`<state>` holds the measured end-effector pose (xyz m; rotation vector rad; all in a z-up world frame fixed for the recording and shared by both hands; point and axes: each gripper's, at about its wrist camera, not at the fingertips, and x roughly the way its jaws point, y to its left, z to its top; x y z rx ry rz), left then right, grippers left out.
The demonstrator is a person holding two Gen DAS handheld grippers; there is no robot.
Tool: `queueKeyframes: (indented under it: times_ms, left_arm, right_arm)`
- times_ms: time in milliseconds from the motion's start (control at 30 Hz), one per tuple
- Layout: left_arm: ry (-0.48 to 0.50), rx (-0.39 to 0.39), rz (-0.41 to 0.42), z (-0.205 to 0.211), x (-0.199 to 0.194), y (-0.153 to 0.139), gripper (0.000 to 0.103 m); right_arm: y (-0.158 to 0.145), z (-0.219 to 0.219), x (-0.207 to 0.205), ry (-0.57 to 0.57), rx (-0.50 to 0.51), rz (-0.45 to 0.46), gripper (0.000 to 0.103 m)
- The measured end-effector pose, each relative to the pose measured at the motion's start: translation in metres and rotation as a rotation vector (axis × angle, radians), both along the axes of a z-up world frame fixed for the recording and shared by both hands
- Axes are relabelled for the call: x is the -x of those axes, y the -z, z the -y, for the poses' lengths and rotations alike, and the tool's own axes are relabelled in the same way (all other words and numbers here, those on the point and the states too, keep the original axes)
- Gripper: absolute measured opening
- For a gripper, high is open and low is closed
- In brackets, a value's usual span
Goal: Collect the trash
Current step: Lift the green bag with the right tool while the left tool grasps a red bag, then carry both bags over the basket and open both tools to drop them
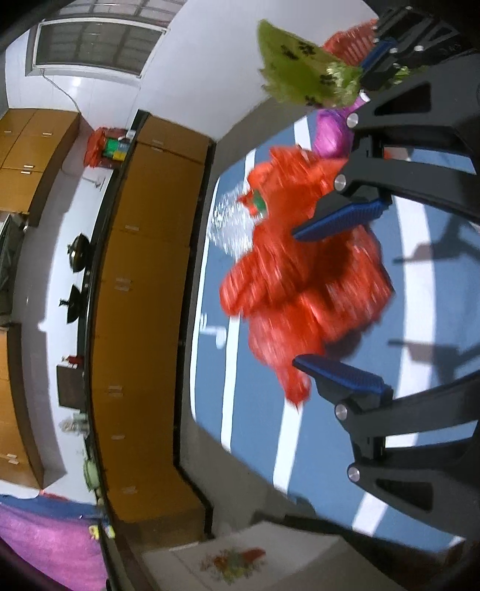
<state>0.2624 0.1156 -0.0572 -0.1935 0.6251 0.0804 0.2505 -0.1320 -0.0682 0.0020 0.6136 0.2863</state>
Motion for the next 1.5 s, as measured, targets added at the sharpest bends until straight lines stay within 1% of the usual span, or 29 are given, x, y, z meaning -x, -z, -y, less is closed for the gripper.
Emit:
queueKeyframes:
  times_ms: [133,200,300,400,467,533,567,633,667,700,800,900,1100,1333,1500]
  left_arm:
    - [0.014,-0.015,-0.018,0.013,-0.024,0.003,0.062]
    - [0.013,-0.007,-0.033,0.016,-0.034,0.005,0.062]
    - [0.002,-0.008,-0.061,0.019,-0.048,0.009,0.062]
    - [0.0,-0.032,-0.078,0.025,-0.055,0.014,0.062]
    - [0.002,-0.065,-0.088,0.032,-0.057,0.018,0.062]
    - [0.003,-0.08,-0.1,0.035,-0.061,0.023,0.055]
    - [0.004,-0.084,-0.105,0.035,-0.062,0.025,0.053]
    - [0.012,-0.096,-0.105,0.038,-0.063,0.028,0.043]
    - [0.019,-0.097,-0.103,0.038,-0.063,0.029,0.04]
    - [0.03,-0.096,-0.097,0.038,-0.062,0.03,0.034]
    - [0.048,-0.093,-0.075,0.039,-0.059,0.03,0.022]
    - [0.059,-0.085,-0.058,0.038,-0.055,0.029,0.015]
    - [0.076,-0.063,-0.009,0.032,-0.04,0.017,0.009]
    - [0.095,-0.043,0.05,0.024,-0.009,-0.003,0.005]
    - [0.117,-0.039,0.049,0.024,0.004,-0.004,0.003]
  right_arm:
    - [0.006,0.02,-0.004,0.041,-0.012,-0.018,0.012]
    - [0.009,0.026,-0.006,0.054,-0.017,-0.027,0.012]
    - [0.012,0.026,-0.007,0.063,-0.019,-0.037,0.012]
    - [0.017,0.029,-0.008,0.065,-0.022,-0.044,0.012]
    - [0.019,0.031,-0.008,0.068,-0.025,-0.049,0.012]
    - [0.021,0.034,-0.007,0.07,-0.028,-0.054,0.012]
    - [0.021,0.035,-0.007,0.071,-0.029,-0.057,0.012]
    - [0.022,0.035,-0.006,0.071,-0.029,-0.06,0.012]
    - [0.022,0.035,-0.006,0.071,-0.029,-0.062,0.012]
    - [0.023,0.035,-0.006,0.072,-0.028,-0.064,0.012]
    - [0.024,0.036,-0.005,0.076,-0.03,-0.069,0.012]
    - [0.023,0.036,-0.005,0.078,-0.037,-0.069,0.012]
    - [0.015,0.039,0.001,0.077,-0.042,-0.052,0.012]
    - [0.005,0.045,0.01,0.084,-0.051,-0.029,0.012]
    - [0.005,0.047,0.016,0.086,-0.05,-0.034,0.012]
